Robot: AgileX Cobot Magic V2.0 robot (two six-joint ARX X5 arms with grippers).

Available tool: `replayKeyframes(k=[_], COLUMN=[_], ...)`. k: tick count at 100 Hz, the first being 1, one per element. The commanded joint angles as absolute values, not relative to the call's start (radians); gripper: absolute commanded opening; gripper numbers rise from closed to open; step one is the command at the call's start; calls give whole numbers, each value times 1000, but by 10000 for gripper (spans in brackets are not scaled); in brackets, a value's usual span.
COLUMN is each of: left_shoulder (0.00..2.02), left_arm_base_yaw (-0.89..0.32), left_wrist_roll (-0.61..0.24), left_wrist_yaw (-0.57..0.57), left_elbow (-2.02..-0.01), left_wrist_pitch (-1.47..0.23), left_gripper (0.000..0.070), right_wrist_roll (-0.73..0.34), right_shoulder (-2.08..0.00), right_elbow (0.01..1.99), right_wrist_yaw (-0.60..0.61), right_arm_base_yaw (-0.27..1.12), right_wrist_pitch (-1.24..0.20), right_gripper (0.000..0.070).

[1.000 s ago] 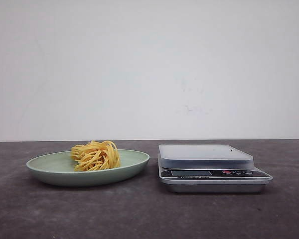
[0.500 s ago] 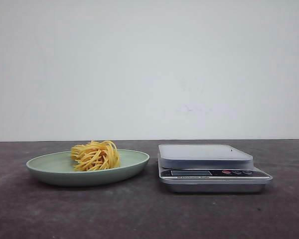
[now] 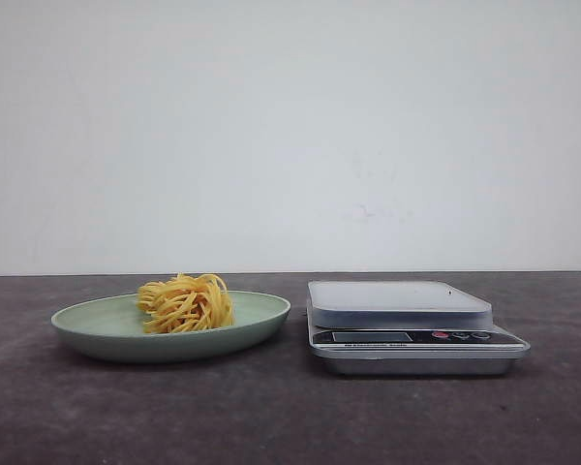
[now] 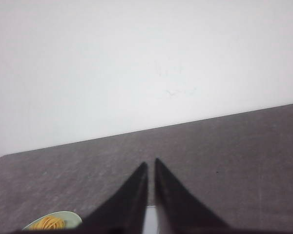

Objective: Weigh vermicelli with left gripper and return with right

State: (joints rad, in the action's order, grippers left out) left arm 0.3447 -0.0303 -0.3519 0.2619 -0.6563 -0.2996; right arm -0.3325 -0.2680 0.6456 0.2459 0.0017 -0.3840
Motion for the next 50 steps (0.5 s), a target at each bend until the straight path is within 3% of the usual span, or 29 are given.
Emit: replayKeyframes(k=[1, 6, 32, 50], left_shoulder=[371, 393, 612, 843], left_arm_base_yaw=[-29, -29, -38, -108], left_wrist_roll=[-348, -349, -307, -307], left_wrist_yaw=[290, 299, 350, 337], left_elbow=[-697, -724, -907, -1003], left_wrist_pitch=[-294, -299, -390, -473], left_gripper=[486, 485, 476, 475], right_wrist_roll=[-303, -300, -249, -230], right_shoulder=[-301, -328, -506, -616], right_elbow=[689, 720, 917, 1003], right_wrist_yaw=[273, 297, 347, 381], right_arm_base_yaw=[4, 4, 4, 7], right_wrist_pitch=[-390, -392, -471, -524], right_gripper=[418, 493, 493, 493])
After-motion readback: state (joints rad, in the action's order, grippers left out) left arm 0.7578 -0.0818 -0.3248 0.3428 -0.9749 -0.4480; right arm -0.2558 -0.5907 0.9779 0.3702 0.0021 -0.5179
